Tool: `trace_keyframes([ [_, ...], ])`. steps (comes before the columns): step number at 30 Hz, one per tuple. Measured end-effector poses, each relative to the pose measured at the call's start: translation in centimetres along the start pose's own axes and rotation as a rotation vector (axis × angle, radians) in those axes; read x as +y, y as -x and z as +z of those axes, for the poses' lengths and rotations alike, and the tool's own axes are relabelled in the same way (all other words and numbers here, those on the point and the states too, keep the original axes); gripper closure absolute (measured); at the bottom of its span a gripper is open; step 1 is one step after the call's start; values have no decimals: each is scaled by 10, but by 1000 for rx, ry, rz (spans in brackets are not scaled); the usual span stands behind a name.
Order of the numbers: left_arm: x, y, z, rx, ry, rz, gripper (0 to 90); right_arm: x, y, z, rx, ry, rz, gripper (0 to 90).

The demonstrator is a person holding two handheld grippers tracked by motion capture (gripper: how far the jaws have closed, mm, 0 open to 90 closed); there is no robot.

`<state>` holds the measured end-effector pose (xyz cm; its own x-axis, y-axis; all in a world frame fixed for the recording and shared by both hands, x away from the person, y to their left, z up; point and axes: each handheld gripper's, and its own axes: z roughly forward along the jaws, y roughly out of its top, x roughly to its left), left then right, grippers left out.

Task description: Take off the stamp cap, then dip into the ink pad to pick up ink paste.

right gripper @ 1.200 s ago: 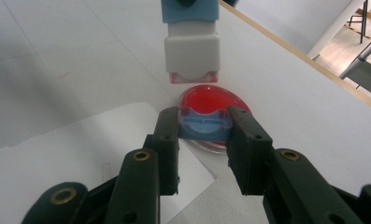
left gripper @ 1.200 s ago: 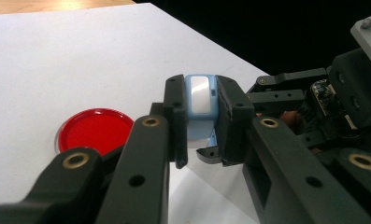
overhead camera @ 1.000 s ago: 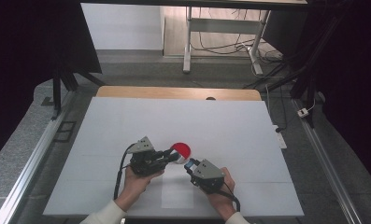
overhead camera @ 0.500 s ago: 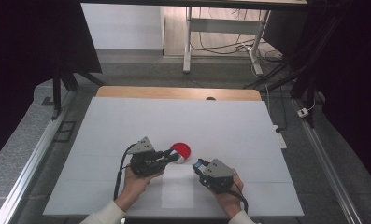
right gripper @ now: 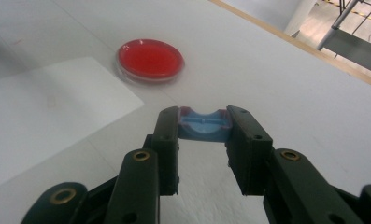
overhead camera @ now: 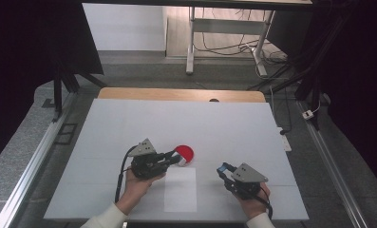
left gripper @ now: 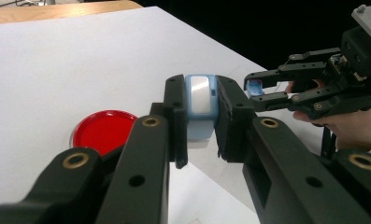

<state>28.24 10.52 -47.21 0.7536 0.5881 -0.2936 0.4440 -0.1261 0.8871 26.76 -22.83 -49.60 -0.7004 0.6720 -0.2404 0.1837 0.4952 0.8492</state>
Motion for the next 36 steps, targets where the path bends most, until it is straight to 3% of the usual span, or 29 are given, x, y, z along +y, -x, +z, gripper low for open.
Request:
trace_keyframes([
  [14,3,-2,-5,31,5,22,756,-22,21,-23,-71,-34,28,652],
  [23,9,-3,-11,61,11,58,756,-36,37,-35,-110,-44,59,651],
  [36,11,-5,-14,70,6,82,755,-38,41,-35,-109,-49,69,652],
])
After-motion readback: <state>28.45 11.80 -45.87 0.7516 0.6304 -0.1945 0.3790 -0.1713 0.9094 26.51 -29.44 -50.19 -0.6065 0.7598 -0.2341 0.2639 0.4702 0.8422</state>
